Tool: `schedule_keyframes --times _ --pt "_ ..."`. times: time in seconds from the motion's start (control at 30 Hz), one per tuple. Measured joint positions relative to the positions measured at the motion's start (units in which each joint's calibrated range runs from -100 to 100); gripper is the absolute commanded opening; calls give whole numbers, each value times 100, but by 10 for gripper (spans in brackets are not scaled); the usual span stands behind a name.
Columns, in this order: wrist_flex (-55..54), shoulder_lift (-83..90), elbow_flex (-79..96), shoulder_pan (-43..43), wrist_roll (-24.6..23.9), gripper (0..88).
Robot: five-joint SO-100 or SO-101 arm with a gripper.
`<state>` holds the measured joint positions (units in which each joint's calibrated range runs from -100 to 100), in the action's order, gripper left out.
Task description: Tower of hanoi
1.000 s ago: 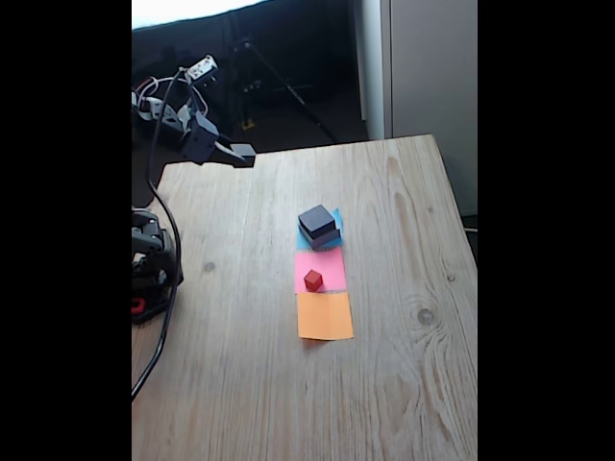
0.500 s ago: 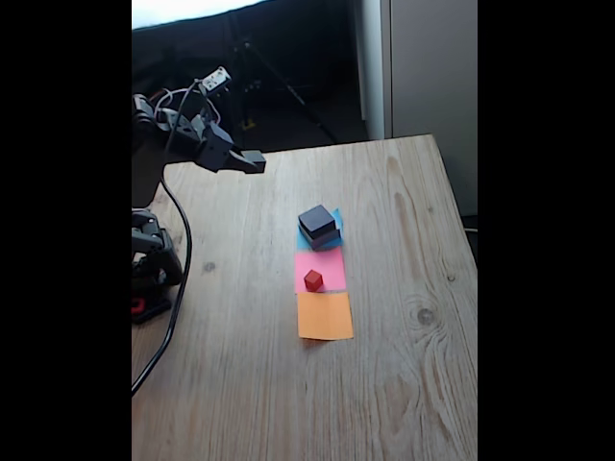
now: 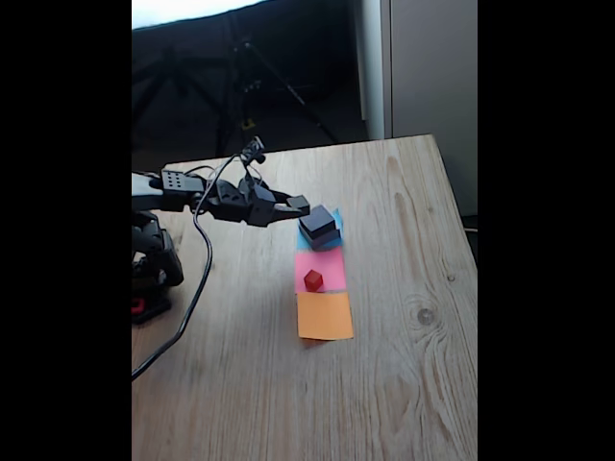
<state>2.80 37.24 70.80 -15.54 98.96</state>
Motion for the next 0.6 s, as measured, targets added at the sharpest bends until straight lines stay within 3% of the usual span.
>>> schedule_keyframes --times 0.6 --pt "-2042 -1650 139 0 0 47"
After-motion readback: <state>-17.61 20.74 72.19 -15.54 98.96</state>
